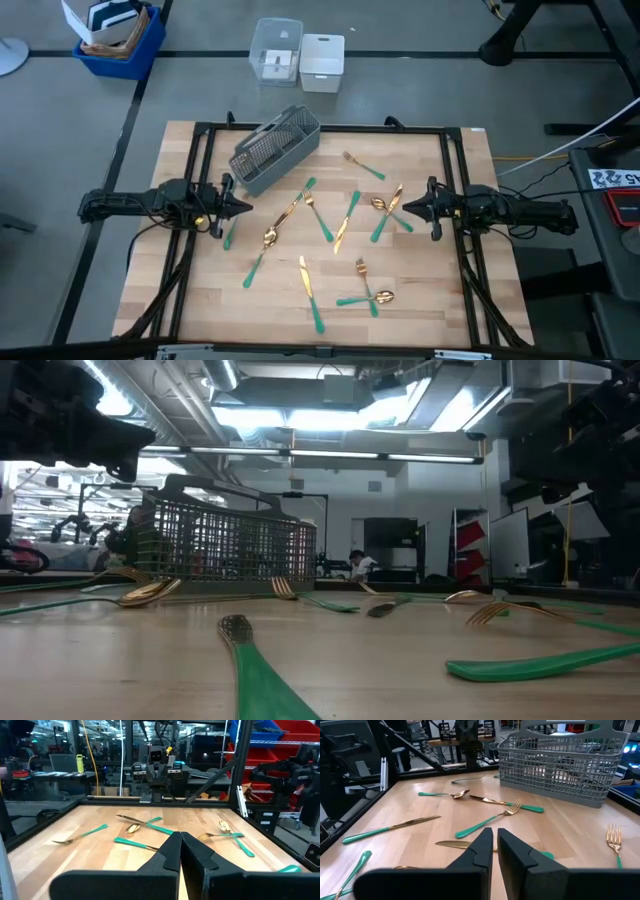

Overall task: Sort silverware
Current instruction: Put the middle left green-gold fork into the silverware basket

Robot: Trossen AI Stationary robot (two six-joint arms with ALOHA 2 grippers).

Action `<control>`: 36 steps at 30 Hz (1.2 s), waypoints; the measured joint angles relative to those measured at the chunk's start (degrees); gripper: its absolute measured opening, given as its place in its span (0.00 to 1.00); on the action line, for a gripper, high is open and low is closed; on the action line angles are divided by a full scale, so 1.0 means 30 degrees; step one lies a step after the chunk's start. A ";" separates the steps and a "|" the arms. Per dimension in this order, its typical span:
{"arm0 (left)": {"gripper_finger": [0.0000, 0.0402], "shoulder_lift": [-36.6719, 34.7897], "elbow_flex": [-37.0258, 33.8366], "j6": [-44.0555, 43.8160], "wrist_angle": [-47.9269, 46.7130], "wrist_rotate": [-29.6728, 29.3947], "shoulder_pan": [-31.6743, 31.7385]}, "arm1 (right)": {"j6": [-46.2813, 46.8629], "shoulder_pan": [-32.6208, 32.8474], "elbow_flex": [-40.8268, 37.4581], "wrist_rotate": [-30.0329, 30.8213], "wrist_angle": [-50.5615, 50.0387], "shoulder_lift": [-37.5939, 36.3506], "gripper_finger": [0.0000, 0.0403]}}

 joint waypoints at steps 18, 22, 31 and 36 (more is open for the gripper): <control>0.00 -0.0007 -0.0007 -1.3592 0.4386 -0.1598 0.0000 | 0.1188 0.0000 -0.0081 -0.0210 0.0645 0.0000 0.08; 0.00 -0.0007 -0.0007 -1.5241 0.4430 -0.2856 0.0000 | 0.1239 0.0000 -0.0095 0.0189 0.2070 0.0000 0.08; 0.00 -0.0010 0.0085 -1.8150 0.5140 -0.3740 0.0000 | 0.1279 0.0000 -0.0065 0.0404 0.6282 0.0000 0.08; 0.00 -0.0007 0.2012 -1.5974 0.4705 -0.3733 0.0000 | 0.2244 0.0000 -0.0047 0.2308 0.7915 0.0000 0.08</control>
